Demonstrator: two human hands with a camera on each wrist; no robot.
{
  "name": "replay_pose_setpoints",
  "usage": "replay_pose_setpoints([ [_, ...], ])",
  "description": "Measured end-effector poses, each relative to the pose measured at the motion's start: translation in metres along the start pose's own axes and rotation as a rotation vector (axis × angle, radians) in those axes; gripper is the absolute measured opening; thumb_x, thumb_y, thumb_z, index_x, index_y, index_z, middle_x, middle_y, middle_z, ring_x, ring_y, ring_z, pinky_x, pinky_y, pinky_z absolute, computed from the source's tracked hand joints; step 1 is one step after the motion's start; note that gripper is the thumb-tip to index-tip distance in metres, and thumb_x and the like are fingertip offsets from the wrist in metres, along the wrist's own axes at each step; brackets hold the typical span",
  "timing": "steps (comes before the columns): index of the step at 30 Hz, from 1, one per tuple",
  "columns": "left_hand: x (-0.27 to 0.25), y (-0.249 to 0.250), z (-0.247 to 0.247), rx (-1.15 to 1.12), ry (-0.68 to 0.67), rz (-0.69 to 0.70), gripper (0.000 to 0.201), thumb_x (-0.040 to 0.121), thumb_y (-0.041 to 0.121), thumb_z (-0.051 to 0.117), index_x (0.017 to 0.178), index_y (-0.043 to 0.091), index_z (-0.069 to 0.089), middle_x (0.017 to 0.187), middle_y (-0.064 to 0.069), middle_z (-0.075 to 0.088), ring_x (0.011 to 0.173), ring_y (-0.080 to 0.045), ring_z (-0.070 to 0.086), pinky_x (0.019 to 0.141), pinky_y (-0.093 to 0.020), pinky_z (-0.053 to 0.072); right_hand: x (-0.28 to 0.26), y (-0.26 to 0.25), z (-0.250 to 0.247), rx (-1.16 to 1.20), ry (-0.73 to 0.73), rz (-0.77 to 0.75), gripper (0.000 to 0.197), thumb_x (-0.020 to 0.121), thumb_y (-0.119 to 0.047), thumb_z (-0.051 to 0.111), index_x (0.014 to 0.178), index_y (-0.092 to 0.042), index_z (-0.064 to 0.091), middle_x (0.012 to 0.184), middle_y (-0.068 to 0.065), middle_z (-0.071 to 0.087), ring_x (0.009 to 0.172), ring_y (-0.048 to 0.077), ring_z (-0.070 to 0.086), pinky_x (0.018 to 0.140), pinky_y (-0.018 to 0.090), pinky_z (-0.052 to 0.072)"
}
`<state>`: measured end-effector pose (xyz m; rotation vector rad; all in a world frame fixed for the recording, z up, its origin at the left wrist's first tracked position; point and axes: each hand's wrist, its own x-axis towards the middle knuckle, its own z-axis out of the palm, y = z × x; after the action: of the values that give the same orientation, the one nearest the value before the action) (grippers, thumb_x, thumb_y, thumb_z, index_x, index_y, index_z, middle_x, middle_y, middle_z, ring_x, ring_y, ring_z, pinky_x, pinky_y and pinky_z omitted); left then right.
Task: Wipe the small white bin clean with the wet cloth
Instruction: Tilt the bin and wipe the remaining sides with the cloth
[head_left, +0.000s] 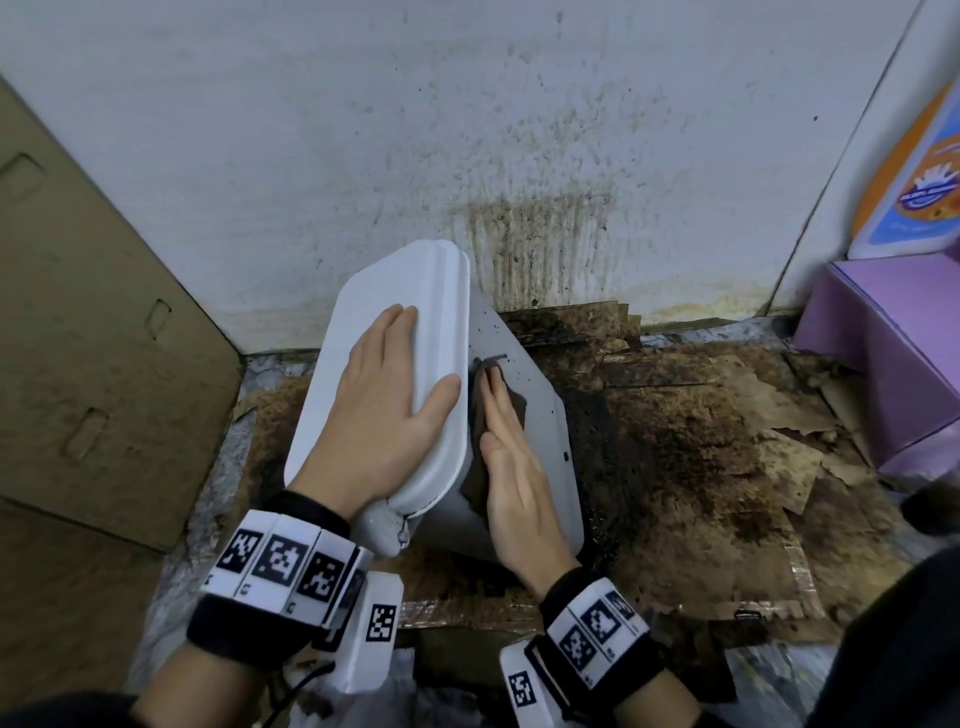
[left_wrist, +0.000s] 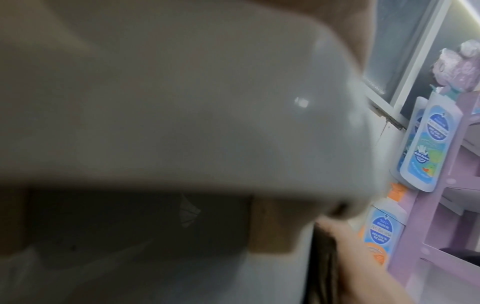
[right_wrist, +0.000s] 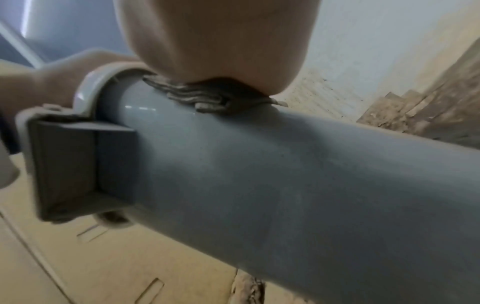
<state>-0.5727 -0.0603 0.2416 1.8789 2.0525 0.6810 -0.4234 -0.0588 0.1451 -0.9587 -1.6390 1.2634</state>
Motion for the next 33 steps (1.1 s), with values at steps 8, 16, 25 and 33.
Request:
replay_pose_setpoints([
  [8, -0.002, -0.001, -0.002, -0.011, -0.007, 0.003, 0.082, 0.094, 0.057, 0.034, 0.163, 0.020, 0.009, 0.170, 0.004, 0.006, 0.154, -0.007, 0.003, 0.126, -0.033, 0.007, 0.050, -0.003, -0.009, -0.036, -0.131, 0.037, 0.051, 0.115, -0.027, 0.019, 0.164, -0.032, 0.005, 0.171, -0.021, -0.008, 0.154, -0.010, -0.008, 0.130, 0.026, -0.002],
  [16, -0.002, -0.006, -0.002, -0.025, 0.002, 0.019, 0.083, 0.093, 0.064, 0.034, 0.162, 0.024, 0.010, 0.169, 0.011, 0.006, 0.153, 0.000, 0.002, 0.122, -0.025, 0.005, 0.117, 0.037, -0.036, -0.102, -0.256, 0.070, 0.055, 0.114, -0.033, 0.018, 0.164, -0.032, -0.007, 0.170, -0.017, -0.019, 0.154, -0.005, -0.016, 0.124, 0.021, -0.008],
  [25, -0.002, -0.006, -0.003, -0.048, 0.001, 0.029, 0.079, 0.094, 0.064, 0.037, 0.161, 0.030, 0.012, 0.167, 0.017, 0.011, 0.153, 0.002, 0.005, 0.125, -0.028, 0.007, 0.081, 0.173, -0.075, -0.069, -0.098, 0.579, 0.067, 0.104, -0.057, 0.015, 0.163, -0.033, -0.005, 0.174, 0.000, 0.001, 0.161, 0.016, 0.005, 0.131, 0.043, 0.005],
  [33, 0.000, -0.001, -0.001, -0.016, -0.002, 0.036, 0.081, 0.092, 0.065, 0.034, 0.161, 0.028, 0.012, 0.167, 0.014, 0.011, 0.153, 0.000, 0.004, 0.122, -0.024, 0.005, 0.097, 0.106, -0.058, 0.111, -0.007, 0.506, 0.053, 0.114, -0.032, 0.016, 0.164, -0.025, -0.001, 0.174, 0.001, 0.002, 0.158, 0.017, 0.016, 0.111, 0.007, 0.016],
])
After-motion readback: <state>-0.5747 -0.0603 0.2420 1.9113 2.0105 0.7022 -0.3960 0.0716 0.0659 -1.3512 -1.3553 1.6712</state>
